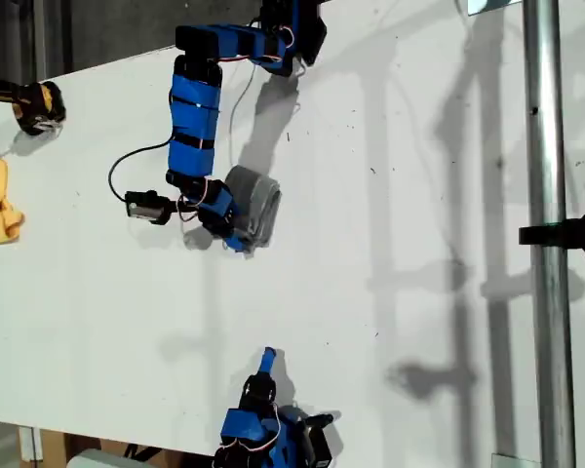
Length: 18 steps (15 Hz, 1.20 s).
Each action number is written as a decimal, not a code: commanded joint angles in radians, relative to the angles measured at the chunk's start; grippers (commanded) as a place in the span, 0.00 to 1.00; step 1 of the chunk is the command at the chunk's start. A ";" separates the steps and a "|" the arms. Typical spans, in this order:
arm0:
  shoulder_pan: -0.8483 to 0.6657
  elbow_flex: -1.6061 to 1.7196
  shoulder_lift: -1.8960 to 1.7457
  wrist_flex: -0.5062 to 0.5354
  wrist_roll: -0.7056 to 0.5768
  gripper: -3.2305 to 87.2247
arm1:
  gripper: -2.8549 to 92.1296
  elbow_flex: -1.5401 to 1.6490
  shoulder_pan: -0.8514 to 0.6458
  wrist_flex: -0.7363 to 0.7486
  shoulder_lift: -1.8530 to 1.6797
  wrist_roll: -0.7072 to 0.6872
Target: Grasp corners of a towel and fold twice.
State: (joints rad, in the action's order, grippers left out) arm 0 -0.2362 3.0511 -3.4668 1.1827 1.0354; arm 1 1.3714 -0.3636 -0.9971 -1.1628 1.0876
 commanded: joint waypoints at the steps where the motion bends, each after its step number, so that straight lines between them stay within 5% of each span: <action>1: 0.003 -0.051 -0.006 -0.015 0.008 0.04 | 0.47 -0.063 -0.048 0.000 -0.193 -0.014; 6: 0.012 -0.052 -0.006 -0.018 0.017 0.04 | 0.18 0.176 -0.144 0.057 -0.673 -0.034; 9: 0.012 -0.058 -0.006 -0.021 0.009 0.05 | 0.05 0.224 -0.081 -0.327 -0.902 -0.097; 12: 0.017 -0.031 -0.006 -0.038 0.035 0.02 | 0.06 0.520 0.100 -0.577 -1.244 0.129; 15: 0.060 0.018 -0.006 -0.112 -0.066 0.02 | 0.04 1.100 0.330 -0.511 -1.671 0.456; 18: 0.078 0.063 -0.006 -0.112 -0.040 0.05 | 0.05 1.183 0.411 -0.486 -1.812 0.560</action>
State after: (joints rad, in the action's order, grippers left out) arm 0 -0.1810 3.1032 -3.4668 1.0891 0.9956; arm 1 2.5495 0.0291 -1.4895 -2.9483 1.6030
